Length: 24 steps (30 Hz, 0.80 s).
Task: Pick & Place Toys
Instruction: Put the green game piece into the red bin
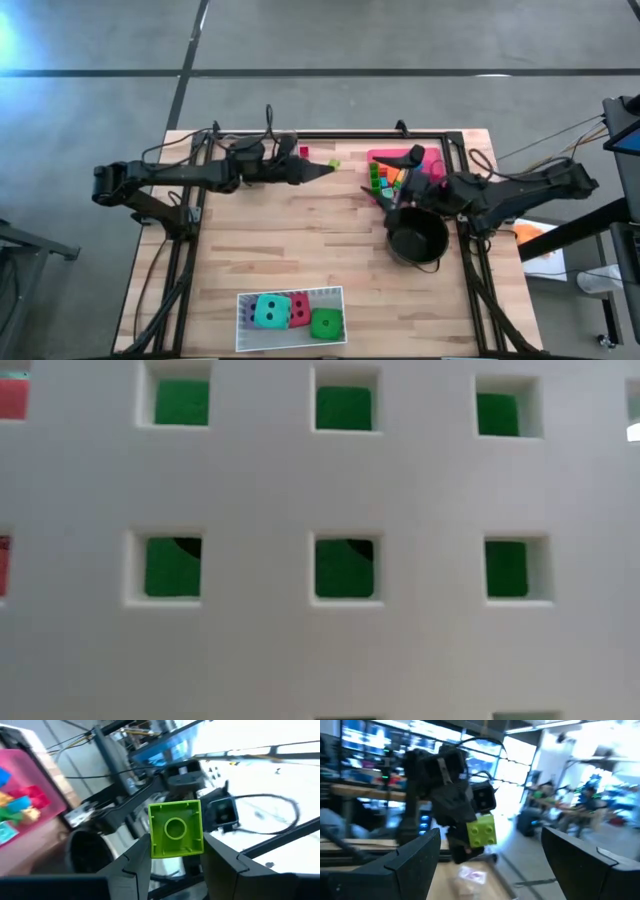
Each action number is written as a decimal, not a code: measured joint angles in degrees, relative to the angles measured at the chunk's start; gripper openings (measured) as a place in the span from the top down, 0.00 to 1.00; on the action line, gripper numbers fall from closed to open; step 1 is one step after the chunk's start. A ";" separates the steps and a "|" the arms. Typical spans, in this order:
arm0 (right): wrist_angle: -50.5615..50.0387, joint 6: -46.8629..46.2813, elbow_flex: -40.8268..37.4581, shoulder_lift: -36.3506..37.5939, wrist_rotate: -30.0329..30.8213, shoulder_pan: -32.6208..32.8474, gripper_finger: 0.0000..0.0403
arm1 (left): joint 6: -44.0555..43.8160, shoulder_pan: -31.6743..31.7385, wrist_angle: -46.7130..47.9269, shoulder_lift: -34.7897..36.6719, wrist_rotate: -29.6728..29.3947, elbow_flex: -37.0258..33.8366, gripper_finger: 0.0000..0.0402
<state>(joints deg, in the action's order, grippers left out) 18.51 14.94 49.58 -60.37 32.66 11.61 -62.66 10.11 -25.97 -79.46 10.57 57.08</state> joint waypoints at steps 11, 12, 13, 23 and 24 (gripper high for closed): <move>1.30 5.34 10.24 -11.51 2.07 -0.01 0.16 | -3.89 -1.06 -3.26 0.00 -0.02 0.01 0.66; -0.45 4.89 11.98 -12.58 2.15 -0.32 0.16 | -3.89 -1.10 -3.53 0.00 -0.02 0.00 0.66; -3.14 3.82 13.72 -13.54 2.21 -0.65 0.16 | -3.90 -1.21 -4.21 0.00 -0.02 0.00 0.66; -18.42 0.20 25.98 -19.91 3.24 -1.85 0.17 | -3.83 -2.31 -7.50 0.00 0.73 0.01 0.66; -18.78 0.83 26.53 -20.35 3.36 -1.85 0.17 | -3.82 -2.49 -7.58 0.00 1.04 0.00 0.66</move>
<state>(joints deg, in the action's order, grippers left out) -0.27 15.76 76.11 -80.72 36.02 9.76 -66.48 7.62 -33.55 -79.46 11.60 57.08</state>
